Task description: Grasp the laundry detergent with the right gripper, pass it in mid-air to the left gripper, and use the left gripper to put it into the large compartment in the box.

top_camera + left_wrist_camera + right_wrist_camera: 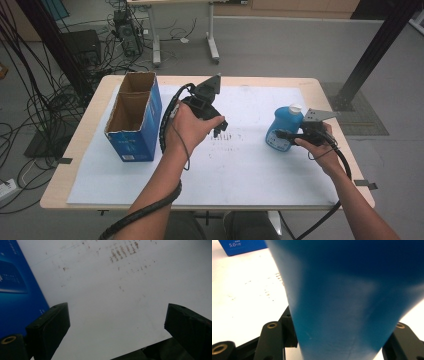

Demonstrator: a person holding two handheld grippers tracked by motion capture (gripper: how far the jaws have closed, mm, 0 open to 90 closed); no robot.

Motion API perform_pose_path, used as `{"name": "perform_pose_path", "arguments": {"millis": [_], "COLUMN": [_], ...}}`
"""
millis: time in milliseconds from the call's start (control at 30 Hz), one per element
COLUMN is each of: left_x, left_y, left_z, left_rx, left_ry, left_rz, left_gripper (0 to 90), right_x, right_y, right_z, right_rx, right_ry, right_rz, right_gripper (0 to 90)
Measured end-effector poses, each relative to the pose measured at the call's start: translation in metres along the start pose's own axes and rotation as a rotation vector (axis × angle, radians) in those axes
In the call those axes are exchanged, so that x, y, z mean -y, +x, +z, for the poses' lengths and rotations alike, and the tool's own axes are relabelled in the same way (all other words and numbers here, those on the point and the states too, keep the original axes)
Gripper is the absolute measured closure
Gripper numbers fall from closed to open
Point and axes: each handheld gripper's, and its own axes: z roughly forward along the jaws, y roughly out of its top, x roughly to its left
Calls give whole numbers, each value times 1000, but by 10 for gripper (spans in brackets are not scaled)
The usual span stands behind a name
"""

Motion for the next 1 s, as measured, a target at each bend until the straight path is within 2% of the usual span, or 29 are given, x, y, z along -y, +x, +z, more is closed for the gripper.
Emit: {"name": "perform_pose_path", "arguments": {"millis": [333, 600, 733, 1000], "left_x": [3, 6, 6, 4], "left_y": [1, 11, 17, 28], "left_z": [-9, -16, -23, -40], "left_rx": [4, 31, 62, 77], "left_ry": [-2, -4, -13, -28], "left_rz": [29, 56, 75, 139], "left_gripper": [66, 66, 66, 65], "right_x": [-4, -14, -22, -51], "right_y": [1, 0, 0, 4], "right_z": [0, 0, -1, 1], "right_rx": [9, -3, -7, -38], "right_ry": [21, 29, 27, 33], "right_rz": [19, 41, 52, 61], "right_gripper": [435, 437, 436, 436]}}
